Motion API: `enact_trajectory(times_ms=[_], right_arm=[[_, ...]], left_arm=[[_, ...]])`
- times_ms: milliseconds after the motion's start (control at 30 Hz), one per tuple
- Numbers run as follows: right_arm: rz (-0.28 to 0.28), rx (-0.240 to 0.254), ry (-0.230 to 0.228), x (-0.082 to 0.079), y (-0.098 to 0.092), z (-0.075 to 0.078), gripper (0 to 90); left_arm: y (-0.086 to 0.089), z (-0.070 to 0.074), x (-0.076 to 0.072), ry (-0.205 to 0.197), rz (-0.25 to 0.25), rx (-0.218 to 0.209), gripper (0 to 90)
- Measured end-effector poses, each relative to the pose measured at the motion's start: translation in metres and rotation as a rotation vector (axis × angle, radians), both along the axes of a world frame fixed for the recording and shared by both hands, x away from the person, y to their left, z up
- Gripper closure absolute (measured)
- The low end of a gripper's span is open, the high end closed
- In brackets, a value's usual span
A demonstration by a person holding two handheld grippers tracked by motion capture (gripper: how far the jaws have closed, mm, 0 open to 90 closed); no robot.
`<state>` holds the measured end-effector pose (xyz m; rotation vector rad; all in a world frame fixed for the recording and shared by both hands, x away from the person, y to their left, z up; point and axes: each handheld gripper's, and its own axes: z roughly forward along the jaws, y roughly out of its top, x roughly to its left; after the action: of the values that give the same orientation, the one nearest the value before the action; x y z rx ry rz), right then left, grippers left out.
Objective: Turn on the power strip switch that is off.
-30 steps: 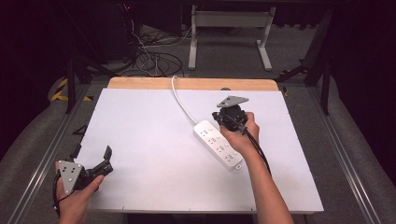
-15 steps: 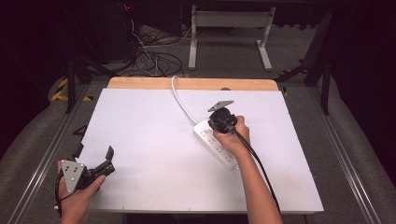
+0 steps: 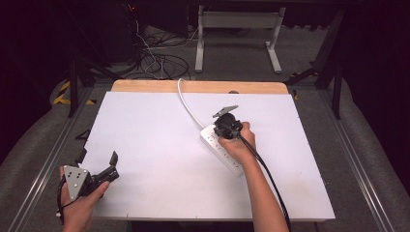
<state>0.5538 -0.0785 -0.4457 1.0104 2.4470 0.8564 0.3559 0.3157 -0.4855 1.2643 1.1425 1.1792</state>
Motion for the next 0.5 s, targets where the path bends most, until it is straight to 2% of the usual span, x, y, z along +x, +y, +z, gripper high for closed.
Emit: enact_trajectory(times_ms=[200, 500], right_arm=[[-0.006, -0.004, 0.0, -0.0002, 0.0007, -0.0002, 90.0], [-0.028, 0.021, 0.016, 0.0006, -0.0011, -0.0018, 90.0]], left_arm=[[0.0006, 0.0002, -0.001, 0.0, 0.002, -0.007, 4.8], [0.001, 0.0, -0.0011, 0.0, 0.002, -0.007, 4.8]])
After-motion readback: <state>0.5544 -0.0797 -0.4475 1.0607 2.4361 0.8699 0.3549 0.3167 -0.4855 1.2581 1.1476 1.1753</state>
